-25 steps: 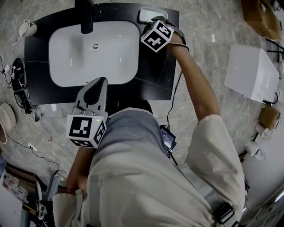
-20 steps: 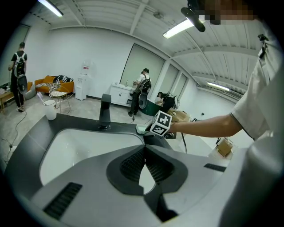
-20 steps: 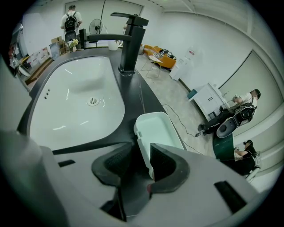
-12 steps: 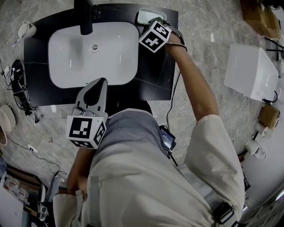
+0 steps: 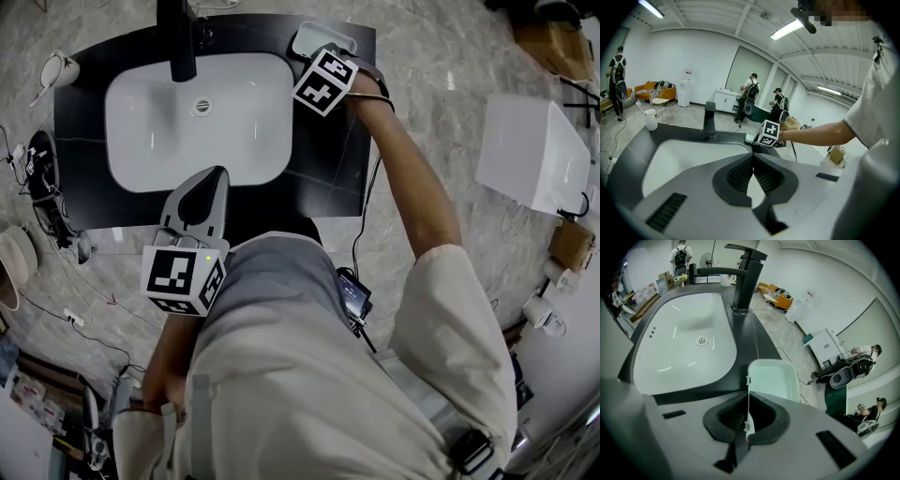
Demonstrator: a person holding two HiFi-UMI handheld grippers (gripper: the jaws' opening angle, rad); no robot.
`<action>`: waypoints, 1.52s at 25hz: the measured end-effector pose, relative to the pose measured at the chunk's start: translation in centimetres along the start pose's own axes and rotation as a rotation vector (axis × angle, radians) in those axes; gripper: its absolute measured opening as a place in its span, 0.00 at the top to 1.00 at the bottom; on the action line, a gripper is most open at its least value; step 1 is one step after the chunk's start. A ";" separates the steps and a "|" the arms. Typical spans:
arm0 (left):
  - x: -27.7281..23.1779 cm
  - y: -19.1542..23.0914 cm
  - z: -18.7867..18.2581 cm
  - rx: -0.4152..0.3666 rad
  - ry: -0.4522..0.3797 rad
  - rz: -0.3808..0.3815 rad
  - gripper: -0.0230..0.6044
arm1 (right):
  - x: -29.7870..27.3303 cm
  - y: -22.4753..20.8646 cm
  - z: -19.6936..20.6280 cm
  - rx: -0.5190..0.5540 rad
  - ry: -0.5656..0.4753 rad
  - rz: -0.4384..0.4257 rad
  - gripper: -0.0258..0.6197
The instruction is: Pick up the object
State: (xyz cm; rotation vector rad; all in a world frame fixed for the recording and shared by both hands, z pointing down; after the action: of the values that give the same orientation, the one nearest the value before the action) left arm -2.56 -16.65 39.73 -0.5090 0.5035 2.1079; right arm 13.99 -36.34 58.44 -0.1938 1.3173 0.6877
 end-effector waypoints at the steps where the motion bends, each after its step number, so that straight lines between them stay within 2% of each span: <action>1: 0.0 0.0 -0.1 0.000 -0.002 0.001 0.95 | 0.0 0.0 0.0 -0.009 0.001 -0.006 0.94; 10: 0.7 0.1 0.1 0.010 -0.018 -0.002 0.95 | 0.7 0.5 0.3 -0.097 -0.013 -0.044 0.94; 38: 4.8 -0.3 0.8 -0.018 -0.084 0.029 0.95 | 4.7 5.6 1.6 -0.242 -0.045 -0.032 0.94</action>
State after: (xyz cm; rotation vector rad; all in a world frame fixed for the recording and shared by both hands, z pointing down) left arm -4.99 -12.82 37.82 -0.4240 0.4469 2.1532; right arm 12.59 -29.49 55.90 -0.3921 1.1835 0.8191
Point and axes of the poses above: the fingertips, and each gripper's own axes: x backward along the fingers, y to its left, z out of its underside, the point moved 1 cm from there along x, backward along the fingers, and after that the axes turned 11 degrees about -x, right-handed, at the moved point
